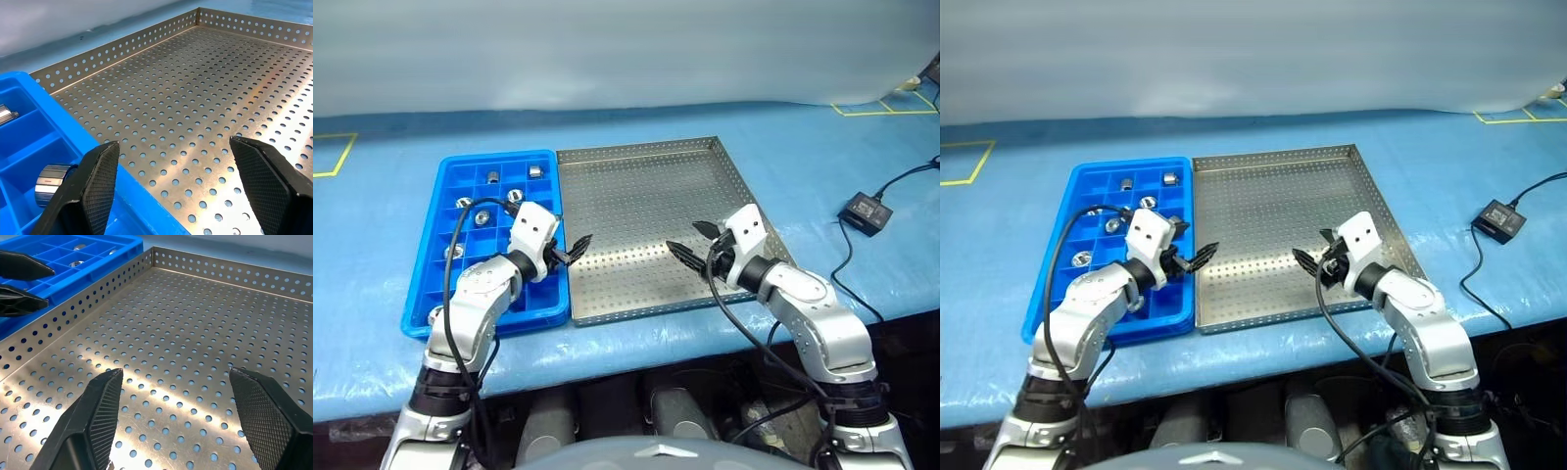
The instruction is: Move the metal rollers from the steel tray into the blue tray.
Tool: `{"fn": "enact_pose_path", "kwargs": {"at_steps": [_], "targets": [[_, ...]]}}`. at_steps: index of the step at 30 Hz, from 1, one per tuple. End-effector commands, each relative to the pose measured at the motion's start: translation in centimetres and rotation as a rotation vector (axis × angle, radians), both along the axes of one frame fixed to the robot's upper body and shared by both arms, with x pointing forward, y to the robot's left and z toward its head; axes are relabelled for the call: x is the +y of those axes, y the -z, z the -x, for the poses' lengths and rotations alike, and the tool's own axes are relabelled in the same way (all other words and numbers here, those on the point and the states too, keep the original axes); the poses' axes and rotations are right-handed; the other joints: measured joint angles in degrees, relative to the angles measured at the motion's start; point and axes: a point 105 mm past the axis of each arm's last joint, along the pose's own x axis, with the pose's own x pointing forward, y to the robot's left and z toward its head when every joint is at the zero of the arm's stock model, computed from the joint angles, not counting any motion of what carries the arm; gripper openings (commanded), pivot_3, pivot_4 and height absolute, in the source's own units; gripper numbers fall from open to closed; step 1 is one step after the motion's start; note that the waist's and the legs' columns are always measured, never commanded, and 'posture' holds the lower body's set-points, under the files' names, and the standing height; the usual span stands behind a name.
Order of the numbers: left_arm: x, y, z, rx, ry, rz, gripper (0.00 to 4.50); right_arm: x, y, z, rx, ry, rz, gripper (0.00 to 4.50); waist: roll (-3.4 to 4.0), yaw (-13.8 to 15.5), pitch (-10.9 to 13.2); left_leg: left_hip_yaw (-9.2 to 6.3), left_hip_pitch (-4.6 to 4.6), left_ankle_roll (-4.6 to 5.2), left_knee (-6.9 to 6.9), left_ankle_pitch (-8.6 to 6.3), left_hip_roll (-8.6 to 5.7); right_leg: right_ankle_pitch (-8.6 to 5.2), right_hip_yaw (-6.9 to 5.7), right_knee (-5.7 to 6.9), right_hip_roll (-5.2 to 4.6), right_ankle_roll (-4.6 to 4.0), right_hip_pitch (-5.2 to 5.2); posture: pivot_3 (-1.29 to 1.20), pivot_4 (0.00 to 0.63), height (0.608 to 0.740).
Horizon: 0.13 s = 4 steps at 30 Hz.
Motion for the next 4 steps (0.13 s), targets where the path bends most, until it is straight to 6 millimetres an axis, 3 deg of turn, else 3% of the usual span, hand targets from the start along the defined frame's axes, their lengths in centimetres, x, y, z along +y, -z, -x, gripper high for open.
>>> {"fn": "enact_pose_path", "kwargs": {"at_steps": [1, 4], "targets": [[-0.43, -1.45, -0.01, -0.067, 0.016, 0.004, 3.92, 0.74, -1.42, 0.2, -0.052, -0.037, -0.016, 3.63, 0.0, 0.04, 0.0, 0.0, 0.0, 0.0, 0.0, 0.0, 0.0, 0.0, 0.0, 0.0, 0.0, 0.0, 0.0, -0.14, 0.15, 0.74], [-0.38, -1.45, -0.07, -0.069, 0.013, 0.001, 3.92, 0.83, -1.64, 0.0, -0.06, -0.044, -0.011, 3.63, 0.0, 0.06, 0.0, 0.01, 0.01, 0.0, 0.02, 0.0, 0.0, 0.0, 0.01, 0.01, 0.0, 0.02, 0.01, -0.13, 0.15, 0.74]]}}
